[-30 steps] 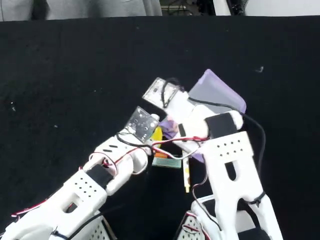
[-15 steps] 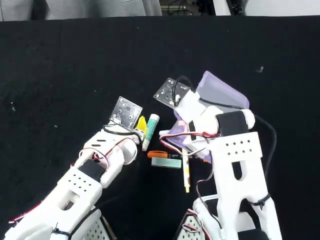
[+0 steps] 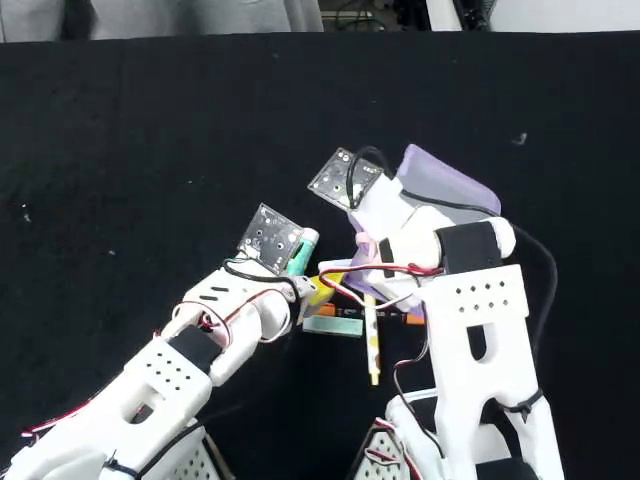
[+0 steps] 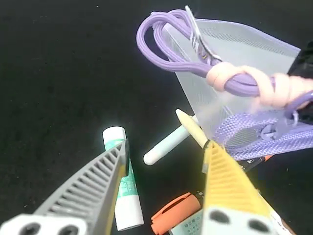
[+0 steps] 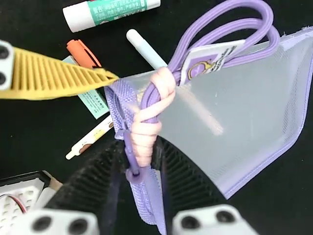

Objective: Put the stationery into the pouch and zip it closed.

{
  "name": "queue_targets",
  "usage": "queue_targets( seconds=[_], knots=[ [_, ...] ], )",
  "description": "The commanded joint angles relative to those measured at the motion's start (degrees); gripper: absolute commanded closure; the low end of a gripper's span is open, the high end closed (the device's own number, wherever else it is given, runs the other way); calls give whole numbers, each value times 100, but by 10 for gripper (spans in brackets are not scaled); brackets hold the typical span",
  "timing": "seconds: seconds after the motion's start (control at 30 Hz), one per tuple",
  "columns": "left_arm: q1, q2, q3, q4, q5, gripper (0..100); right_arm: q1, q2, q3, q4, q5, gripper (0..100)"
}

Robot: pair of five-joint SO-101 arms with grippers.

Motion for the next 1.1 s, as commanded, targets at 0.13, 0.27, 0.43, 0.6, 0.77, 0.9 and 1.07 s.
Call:
queue_targets(
  seconds=[0.13,0.27,0.43,0.6,0.77,0.9,1.07],
  knots=[
    [92,-18,-259,44,-26,737,44,-13,-321,-9,9,987],
    [92,-70,-251,53,-26,737,44,-4,-321,-18,9,987],
    [101,-1002,-242,809,-18,737,53,-4,-321,-18,9,987],
    [136,-2189,101,1222,-35,737,53,-4,-312,-18,9,987],
    [391,-2312,277,1204,-44,737,53,-4,-312,-18,0,987],
    [382,-1662,277,571,-44,737,53,-4,-312,-18,-105,987],
    [382,-193,-295,237,-26,737,53,-4,-312,-18,-79,987]
  ],
)
